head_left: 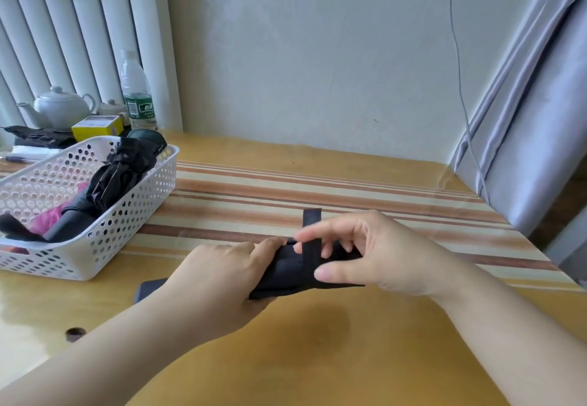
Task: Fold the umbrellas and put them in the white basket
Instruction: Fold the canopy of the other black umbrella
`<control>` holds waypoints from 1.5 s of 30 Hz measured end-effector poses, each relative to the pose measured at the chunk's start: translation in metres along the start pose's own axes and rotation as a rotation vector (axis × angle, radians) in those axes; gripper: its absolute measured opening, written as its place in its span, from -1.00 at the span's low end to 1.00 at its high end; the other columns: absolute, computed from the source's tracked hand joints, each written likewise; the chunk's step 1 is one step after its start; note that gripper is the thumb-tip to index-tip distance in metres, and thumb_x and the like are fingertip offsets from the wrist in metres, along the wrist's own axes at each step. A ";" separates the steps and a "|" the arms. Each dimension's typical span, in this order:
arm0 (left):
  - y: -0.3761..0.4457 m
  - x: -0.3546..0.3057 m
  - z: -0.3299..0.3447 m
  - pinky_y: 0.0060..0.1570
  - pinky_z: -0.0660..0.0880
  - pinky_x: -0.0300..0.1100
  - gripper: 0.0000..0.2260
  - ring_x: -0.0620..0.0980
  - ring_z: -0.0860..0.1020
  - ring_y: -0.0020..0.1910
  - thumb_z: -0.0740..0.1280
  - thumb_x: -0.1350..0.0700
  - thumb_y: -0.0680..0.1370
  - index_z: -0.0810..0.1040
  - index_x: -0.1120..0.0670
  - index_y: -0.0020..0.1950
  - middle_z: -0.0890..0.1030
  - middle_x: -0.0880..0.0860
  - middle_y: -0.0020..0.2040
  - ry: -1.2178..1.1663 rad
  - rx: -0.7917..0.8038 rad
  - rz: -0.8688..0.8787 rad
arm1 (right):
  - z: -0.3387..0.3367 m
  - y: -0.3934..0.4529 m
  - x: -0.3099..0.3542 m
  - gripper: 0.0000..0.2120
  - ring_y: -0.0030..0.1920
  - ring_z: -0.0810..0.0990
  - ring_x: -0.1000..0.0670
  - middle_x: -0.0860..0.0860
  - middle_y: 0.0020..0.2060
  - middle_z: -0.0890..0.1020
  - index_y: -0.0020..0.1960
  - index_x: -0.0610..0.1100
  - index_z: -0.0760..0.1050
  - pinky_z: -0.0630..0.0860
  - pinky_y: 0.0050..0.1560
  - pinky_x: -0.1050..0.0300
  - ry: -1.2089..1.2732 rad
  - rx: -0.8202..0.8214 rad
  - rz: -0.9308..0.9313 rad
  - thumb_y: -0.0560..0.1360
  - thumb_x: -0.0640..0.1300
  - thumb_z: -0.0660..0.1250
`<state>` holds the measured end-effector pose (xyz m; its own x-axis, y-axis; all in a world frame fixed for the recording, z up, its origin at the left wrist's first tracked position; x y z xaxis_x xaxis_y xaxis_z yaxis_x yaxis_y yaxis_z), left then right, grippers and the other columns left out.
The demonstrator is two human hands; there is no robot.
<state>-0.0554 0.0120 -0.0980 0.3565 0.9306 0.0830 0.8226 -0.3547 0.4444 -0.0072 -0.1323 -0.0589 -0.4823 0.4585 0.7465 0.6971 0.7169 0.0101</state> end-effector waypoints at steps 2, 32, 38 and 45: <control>-0.002 -0.003 -0.002 -0.64 0.28 -0.22 -0.57 -0.04 0.51 -0.53 0.17 -0.21 0.37 0.55 0.02 0.05 0.54 -0.11 -0.39 0.040 0.010 0.026 | -0.003 0.002 0.005 -0.80 -0.13 0.53 -0.22 0.10 -0.12 0.68 0.01 0.26 0.63 0.49 -0.03 -0.12 -0.020 -0.022 -0.015 0.47 -0.04 0.41; -0.012 -0.031 -0.038 -0.50 0.42 -0.11 -0.59 0.10 0.44 -0.44 -0.04 0.38 0.54 0.39 0.25 0.32 0.56 0.21 -0.25 0.461 -0.310 0.311 | -0.012 0.018 0.009 -0.88 -0.28 0.58 0.18 0.08 -0.32 0.67 -0.27 0.04 0.62 0.52 -0.13 0.23 0.067 -0.220 0.021 0.43 -0.11 0.49; -0.019 -0.022 -0.035 -0.48 0.41 -0.12 -0.64 0.10 0.46 -0.42 0.08 0.38 0.52 0.40 0.26 0.30 0.59 0.22 -0.21 0.489 -0.336 0.300 | 0.013 0.023 -0.015 -0.61 0.11 0.58 0.13 0.13 0.09 0.63 0.16 0.07 0.52 0.47 0.24 0.13 -0.062 0.190 0.363 0.46 0.28 0.27; -0.005 0.030 -0.012 -0.13 0.54 -0.16 -0.32 -0.10 0.59 -0.05 0.45 -0.24 0.36 0.23 -0.28 0.41 0.55 -0.22 0.06 -0.060 0.294 -0.074 | 0.035 0.035 -0.016 -0.45 -0.44 0.50 0.11 0.12 -0.46 0.54 -0.23 -0.07 0.54 0.44 -0.25 0.17 -0.134 0.299 0.347 0.40 0.41 0.14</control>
<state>-0.0546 0.0427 -0.0867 0.3090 0.9511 0.0037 0.9372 -0.3051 0.1693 0.0065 -0.0964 -0.0942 -0.3258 0.7473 0.5792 0.6553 0.6200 -0.4314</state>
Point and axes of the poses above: each hand's wrist, its own y-axis towards the middle knuckle, its own z-axis out of the palm, x = y × z, the point moved 7 cm from there along y, towards the middle knuckle
